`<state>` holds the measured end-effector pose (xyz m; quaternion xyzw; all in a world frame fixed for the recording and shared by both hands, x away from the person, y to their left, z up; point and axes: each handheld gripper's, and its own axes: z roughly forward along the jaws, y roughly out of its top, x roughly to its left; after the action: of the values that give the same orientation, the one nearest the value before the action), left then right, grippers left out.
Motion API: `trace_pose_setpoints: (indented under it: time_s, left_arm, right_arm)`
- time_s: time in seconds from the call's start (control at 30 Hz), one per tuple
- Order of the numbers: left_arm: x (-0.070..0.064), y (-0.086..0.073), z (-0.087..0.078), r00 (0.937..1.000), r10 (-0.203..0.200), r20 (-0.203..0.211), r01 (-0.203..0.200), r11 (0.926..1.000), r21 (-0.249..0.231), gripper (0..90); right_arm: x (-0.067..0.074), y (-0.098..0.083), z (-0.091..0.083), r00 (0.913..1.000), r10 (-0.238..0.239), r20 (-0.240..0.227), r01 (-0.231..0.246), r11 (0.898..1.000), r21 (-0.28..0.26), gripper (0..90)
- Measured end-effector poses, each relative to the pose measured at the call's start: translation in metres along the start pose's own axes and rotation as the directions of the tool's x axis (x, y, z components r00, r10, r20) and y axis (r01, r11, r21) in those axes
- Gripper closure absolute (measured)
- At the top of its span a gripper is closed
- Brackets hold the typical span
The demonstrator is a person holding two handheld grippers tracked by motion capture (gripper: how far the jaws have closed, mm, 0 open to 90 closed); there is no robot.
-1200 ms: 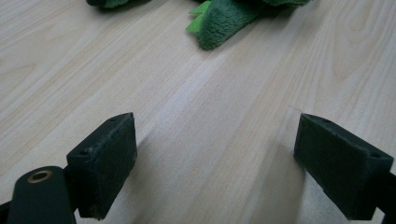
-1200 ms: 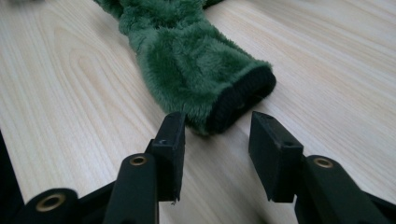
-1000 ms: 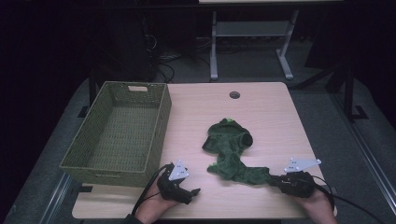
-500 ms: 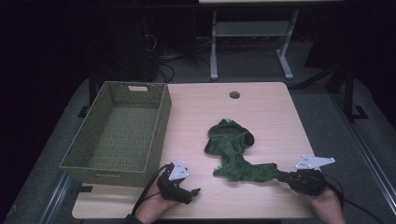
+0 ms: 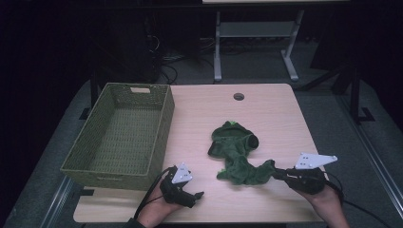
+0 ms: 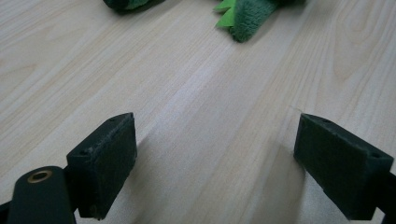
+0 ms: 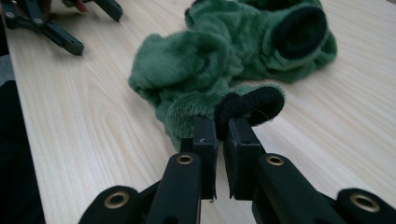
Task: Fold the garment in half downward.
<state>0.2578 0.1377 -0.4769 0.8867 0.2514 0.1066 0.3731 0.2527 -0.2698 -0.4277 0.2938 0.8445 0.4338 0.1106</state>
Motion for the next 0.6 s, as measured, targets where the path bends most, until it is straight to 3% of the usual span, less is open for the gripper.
trace_pose_setpoints:
  time_s: [0.27, 0.6]
  left_arm:
    - [0.0, 0.0, 0.0, 1.0, 0.0, 0.0, 0.0, 1.0, 0.0, 12.5]
    - [0.0, 0.0, 0.0, 1.0, -0.005, 0.0, 0.005, 1.0, -0.003, 12.5]
  right_arm:
    - [0.005, 0.015, 0.007, 0.9968, -0.052, -0.061, 0.05, 0.998, -0.033, 83.1]
    - [0.013, 0.039, 0.016, 0.9881, -0.114, -0.103, 0.11, 0.993, -0.049, 83.2]
